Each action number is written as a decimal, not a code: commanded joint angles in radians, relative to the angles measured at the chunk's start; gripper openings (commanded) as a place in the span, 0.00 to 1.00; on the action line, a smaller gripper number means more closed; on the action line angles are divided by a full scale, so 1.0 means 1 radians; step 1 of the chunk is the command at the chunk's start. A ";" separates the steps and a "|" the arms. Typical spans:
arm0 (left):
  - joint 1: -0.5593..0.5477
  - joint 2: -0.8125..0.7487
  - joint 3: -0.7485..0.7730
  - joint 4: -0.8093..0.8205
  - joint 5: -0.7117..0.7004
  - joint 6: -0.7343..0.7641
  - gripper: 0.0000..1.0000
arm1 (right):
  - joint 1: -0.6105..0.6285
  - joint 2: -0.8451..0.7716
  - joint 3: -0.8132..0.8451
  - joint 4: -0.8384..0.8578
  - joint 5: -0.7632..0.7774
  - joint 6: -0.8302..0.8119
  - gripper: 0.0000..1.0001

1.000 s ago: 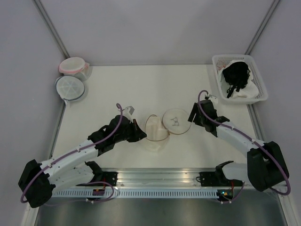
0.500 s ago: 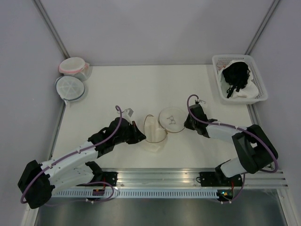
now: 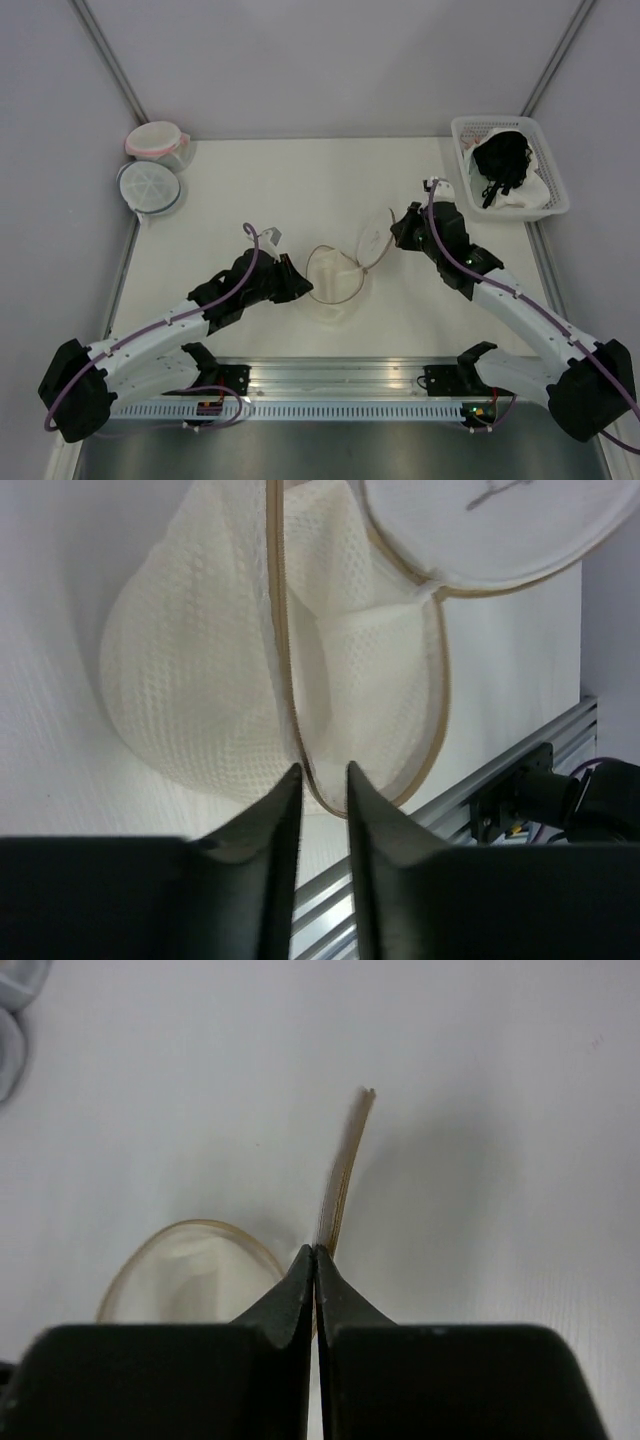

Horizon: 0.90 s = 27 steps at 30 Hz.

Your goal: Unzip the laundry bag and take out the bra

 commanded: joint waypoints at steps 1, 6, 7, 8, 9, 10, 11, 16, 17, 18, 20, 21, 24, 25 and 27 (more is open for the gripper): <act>0.005 -0.002 0.044 0.079 -0.073 -0.034 0.39 | 0.010 -0.017 0.135 -0.108 -0.129 -0.141 0.00; 0.004 -0.096 0.061 0.054 -0.154 -0.071 0.84 | 0.066 0.023 0.241 -0.177 -0.229 -0.268 0.00; 0.004 -0.122 0.061 0.030 -0.177 -0.094 0.85 | 0.104 0.030 0.253 -0.185 -0.229 -0.285 0.01; 0.004 -0.195 0.056 -0.033 -0.227 -0.106 0.87 | 0.129 0.044 0.275 -0.201 -0.209 -0.308 0.00; 0.004 -0.234 0.053 -0.064 -0.255 -0.120 0.88 | 0.186 0.053 0.284 -0.212 -0.186 -0.341 0.00; 0.004 -0.274 0.043 -0.103 -0.310 -0.152 0.89 | 0.216 0.061 0.295 -0.224 -0.167 -0.361 0.00; 0.004 -0.324 0.036 -0.140 -0.336 -0.166 0.89 | 0.247 0.084 0.316 -0.247 -0.140 -0.373 0.00; 0.004 -0.660 0.006 -0.378 -0.465 -0.224 0.94 | 0.479 0.162 0.315 -0.260 -0.060 -0.437 0.00; 0.004 -0.692 0.004 -0.406 -0.471 -0.224 0.95 | 0.503 0.179 0.312 -0.252 -0.062 -0.437 0.00; 0.005 -0.723 0.004 -0.424 -0.476 -0.224 0.96 | 0.552 0.199 0.306 -0.235 -0.085 -0.437 0.01; 0.004 -0.766 0.007 -0.463 -0.468 -0.218 0.97 | 0.588 0.263 0.304 -0.222 -0.131 -0.430 0.20; 0.004 -0.768 0.013 -0.469 -0.462 -0.215 0.97 | 0.606 0.280 0.304 -0.212 -0.180 -0.424 0.46; 0.004 -0.737 0.024 -0.472 -0.425 -0.207 0.99 | 0.617 0.287 0.269 -0.130 -0.275 -0.390 0.72; 0.004 -0.722 0.027 -0.470 -0.407 -0.198 0.99 | 0.617 0.273 0.258 -0.113 -0.257 -0.381 0.81; 0.004 -0.678 0.032 -0.437 -0.381 -0.180 1.00 | 0.619 0.207 0.234 -0.080 -0.174 -0.346 0.96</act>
